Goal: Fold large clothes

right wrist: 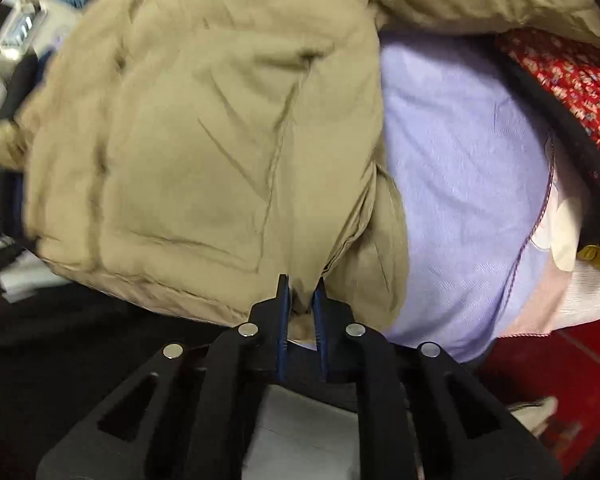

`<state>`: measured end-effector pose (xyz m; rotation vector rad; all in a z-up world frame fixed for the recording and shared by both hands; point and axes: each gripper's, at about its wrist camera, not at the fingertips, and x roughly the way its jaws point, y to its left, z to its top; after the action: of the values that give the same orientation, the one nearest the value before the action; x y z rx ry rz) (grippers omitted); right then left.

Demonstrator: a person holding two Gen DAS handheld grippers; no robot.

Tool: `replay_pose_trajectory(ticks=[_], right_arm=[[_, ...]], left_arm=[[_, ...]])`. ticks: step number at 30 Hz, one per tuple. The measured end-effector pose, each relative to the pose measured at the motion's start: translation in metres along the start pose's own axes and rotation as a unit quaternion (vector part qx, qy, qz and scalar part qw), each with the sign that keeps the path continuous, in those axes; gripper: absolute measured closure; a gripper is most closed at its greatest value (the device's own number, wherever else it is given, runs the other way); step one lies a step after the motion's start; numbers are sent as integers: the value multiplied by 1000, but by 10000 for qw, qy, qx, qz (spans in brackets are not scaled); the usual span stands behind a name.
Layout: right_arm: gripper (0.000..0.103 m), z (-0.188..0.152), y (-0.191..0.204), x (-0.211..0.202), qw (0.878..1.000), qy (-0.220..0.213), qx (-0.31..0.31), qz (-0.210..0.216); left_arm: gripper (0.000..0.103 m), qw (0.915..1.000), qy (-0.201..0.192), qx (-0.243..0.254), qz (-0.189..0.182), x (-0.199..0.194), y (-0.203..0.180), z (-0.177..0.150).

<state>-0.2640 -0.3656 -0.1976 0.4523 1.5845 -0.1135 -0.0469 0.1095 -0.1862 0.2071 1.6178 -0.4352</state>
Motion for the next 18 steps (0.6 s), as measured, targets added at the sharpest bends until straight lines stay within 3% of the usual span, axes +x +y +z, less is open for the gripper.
replay_pose_trajectory(ticks=[3,5,7,8,9,10,11,12,13,15,17,18], right_arm=[[77,9,-11,20,9983,311,483,15],[67,9,-15,2,9973,248,680,-87],[63,10,-10,-27,9972,56,534,-525],[63,12,-5,-46,9953,-158,391,-873],[63,15,1,-60,9942,-371,262,-971],[57,23,13,-81,9930,-780,16,-883],[43,31,24,-91,9916,-1028,-134,-779],[36,37,34,-97,9900,-1198,-239,-711],[30,51,52,-101,9875,-1410,-429,-558],[30,75,80,-95,9852,-1492,-772,-335],[30,90,118,-72,9847,-1216,-1177,-418],[30,100,134,-52,9846,-921,-1389,-528]], left_arm=[[72,9996,174,-210,-32,7,5,10],[61,9999,71,-61,113,-9,5,6],[37,9997,-142,23,213,-38,6,-6],[35,9995,-239,-6,184,-53,8,-12],[32,9992,-371,-34,112,-70,11,-16],[23,9983,-576,-29,58,-90,10,-16],[15,9971,-760,-6,63,-102,8,-13],[5,9938,-1101,69,115,-117,2,-2],[6,9914,-1295,143,129,-120,-9,1],[6,9881,-1511,286,22,-120,-32,24],[6,9876,-1501,462,-4,-100,-61,55],[6,9876,-1438,607,170,-82,-74,68]])
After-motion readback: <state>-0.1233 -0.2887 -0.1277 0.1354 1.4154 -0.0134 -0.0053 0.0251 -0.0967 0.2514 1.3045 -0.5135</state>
